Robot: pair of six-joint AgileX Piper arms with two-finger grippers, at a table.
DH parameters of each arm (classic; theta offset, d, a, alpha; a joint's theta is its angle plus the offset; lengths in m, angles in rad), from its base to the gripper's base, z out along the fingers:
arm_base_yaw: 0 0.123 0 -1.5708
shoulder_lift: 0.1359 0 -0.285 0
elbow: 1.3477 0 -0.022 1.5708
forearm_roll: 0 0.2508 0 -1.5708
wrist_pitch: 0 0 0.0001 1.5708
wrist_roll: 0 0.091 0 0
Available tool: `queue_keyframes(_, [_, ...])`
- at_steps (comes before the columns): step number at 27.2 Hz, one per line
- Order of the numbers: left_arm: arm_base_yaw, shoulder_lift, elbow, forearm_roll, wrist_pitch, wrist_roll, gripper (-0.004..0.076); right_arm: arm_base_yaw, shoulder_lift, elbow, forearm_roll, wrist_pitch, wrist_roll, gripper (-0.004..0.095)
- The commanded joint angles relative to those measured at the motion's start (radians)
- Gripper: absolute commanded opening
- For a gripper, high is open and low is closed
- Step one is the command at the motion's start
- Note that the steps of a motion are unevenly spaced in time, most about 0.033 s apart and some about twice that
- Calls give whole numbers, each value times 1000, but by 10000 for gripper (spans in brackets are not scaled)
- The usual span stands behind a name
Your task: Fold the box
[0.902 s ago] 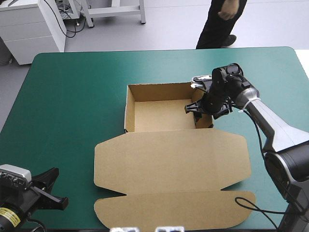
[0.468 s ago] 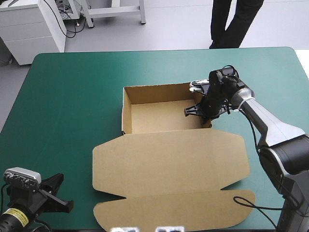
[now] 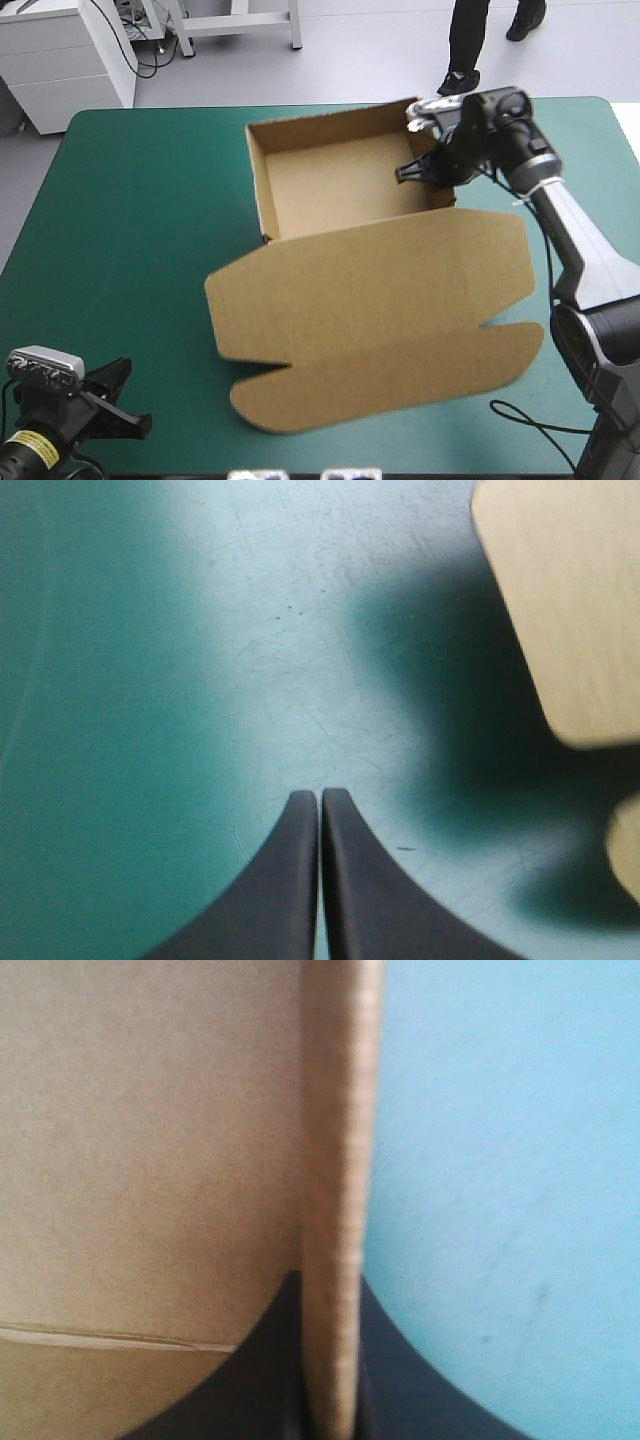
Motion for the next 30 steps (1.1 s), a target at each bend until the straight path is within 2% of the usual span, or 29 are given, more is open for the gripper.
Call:
queue_keyframes(1, [-5, 11, -23, 15, -65, -6, -8, -126, -74, -156, -17, 1, -2, -19])
queue_keyframes(7, [-5, 11, -23, 15, -65, -6, -8, -358, -63, -205, -48, -4, -21, -19])
queue_keyframes(13, [-5, 11, -23, 15, -65, -6, -8, -525, 16, -203, -41, 0, -46, -19])
queue_keyframes(18, [-5, 11, -23, 15, -65, -6, -8, -576, 109, -203, -42, 0, -53, -17])
queue_keyframes(24, [-5, 11, -23, 15, -66, -6, -8, -583, 237, -203, -37, 0, -57, 0])
queue_keyframes(26, [-5, 11, -23, 15, -66, -6, -8, -583, 274, -203, -10, 0, -61, 112])
queue_keyframes(28, [-5, 11, -23, 15, -66, -6, -8, -584, 283, -203, 35, 0, -77, 316])
queue_keyframes(29, [-5, 11, -23, 15, -66, -6, -8, -586, 283, -205, 48, 0, -87, 485])
queue_keyframes(30, [-5, 11, -23, 15, -66, -6, -8, -586, 281, -205, 41, 0, -87, 549])
